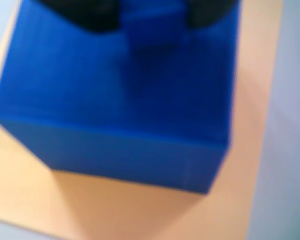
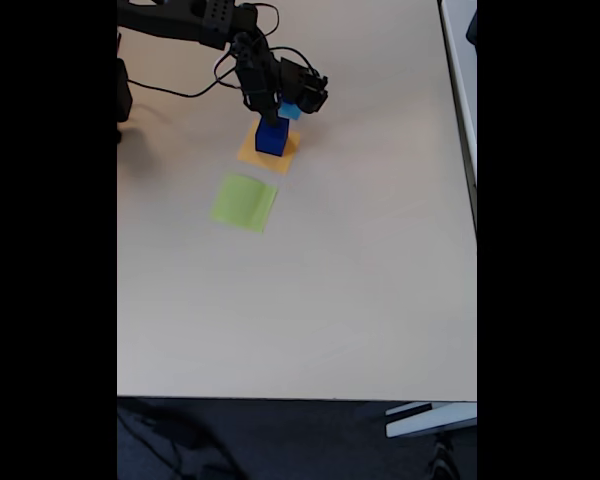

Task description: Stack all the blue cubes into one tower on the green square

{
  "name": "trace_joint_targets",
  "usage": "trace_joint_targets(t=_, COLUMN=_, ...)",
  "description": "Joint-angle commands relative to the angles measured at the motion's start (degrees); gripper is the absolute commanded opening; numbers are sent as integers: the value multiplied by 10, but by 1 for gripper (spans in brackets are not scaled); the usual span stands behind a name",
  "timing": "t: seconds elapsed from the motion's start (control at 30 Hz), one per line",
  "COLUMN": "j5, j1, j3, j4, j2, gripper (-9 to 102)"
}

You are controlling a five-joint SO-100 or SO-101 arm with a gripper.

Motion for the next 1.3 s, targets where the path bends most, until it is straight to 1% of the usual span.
trace_joint_targets(t=0.0, j5=-5, j1=0, j3=-40, j4=4, j2=59, gripper=0)
trace_joint_targets(t=0.17, j5=48, j1=-11, j3=-169, j4=100, j2=39, gripper=0)
trace_joint_targets(t=0.3, j5=131, j1=-32, j3=-257, j4=158, j2=18, gripper=0)
trace_joint_targets(t=0.6, j5=323, j1=-113, j3=-356, j4=170, j2=-59, gripper=0)
trace_joint_targets(t=0.77, j5=390, j1=-161, j3=-380, j4=163, j2=-103, gripper=0)
trace_joint_targets(t=0.87, j5=396, j1=-171, j3=-381, j4=160, j2=-112, gripper=0)
trace_joint_targets(t=1.13, j5=367, j1=-175, j3=-358, j4=158, j2=-116, gripper=0)
trace_joint_targets(t=1.27, j5=355, j1=-177, j3=-335, j4=142, j2=-115, gripper=0)
